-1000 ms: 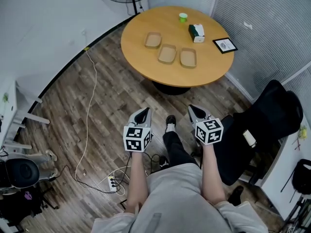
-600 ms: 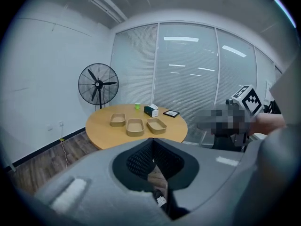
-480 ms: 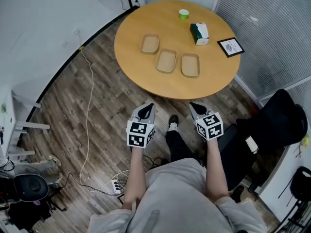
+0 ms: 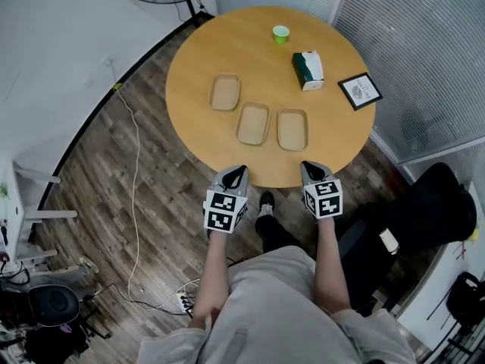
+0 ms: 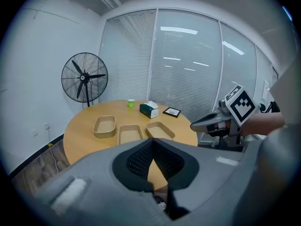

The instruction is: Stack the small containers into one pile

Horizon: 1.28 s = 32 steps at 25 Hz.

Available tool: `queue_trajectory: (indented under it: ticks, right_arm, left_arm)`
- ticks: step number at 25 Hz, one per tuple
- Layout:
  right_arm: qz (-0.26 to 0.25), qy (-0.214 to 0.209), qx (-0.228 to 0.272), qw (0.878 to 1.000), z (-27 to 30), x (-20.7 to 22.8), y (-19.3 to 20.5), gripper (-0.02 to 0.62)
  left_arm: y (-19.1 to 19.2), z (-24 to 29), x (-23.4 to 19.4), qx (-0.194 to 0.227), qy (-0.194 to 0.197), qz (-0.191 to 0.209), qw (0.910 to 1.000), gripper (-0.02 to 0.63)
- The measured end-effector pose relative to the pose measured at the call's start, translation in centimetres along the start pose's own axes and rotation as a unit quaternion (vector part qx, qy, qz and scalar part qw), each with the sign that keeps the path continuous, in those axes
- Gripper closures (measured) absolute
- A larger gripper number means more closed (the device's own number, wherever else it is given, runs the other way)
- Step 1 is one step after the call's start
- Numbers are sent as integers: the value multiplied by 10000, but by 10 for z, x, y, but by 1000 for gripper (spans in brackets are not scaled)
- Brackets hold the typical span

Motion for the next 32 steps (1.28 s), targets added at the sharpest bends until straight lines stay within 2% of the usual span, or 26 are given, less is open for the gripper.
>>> queue_trajectory:
  ticks: [5,17,25,32]
  right_arm:
    - [202,261,-174,9993,37,31,-14,595]
    - [599,515,-583,9952,110,89,-28,594]
    - [1205,549,-755,9883,134,110,-23,502]
    - [1608,661,-827,9813,152,126,-8,489]
  left_arm:
    - [-16,42,-21,-130,48,-95,9999,604]
    - [-38,130,-59,-560,204,-174,9981,604]
    - [-37,154,-70,-816,263,-241,9960,604]
    - [-32,163,-87,-1046,76,-104,9944,604]
Point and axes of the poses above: the fingertips, and each gripper's own axes: z forward along the fingers, x to its right, y out of its underside, the point moved 10 cm from there along -z, backward along the fingers, and after that the axes turned 4 degrees about z, right-handed, at the moved point
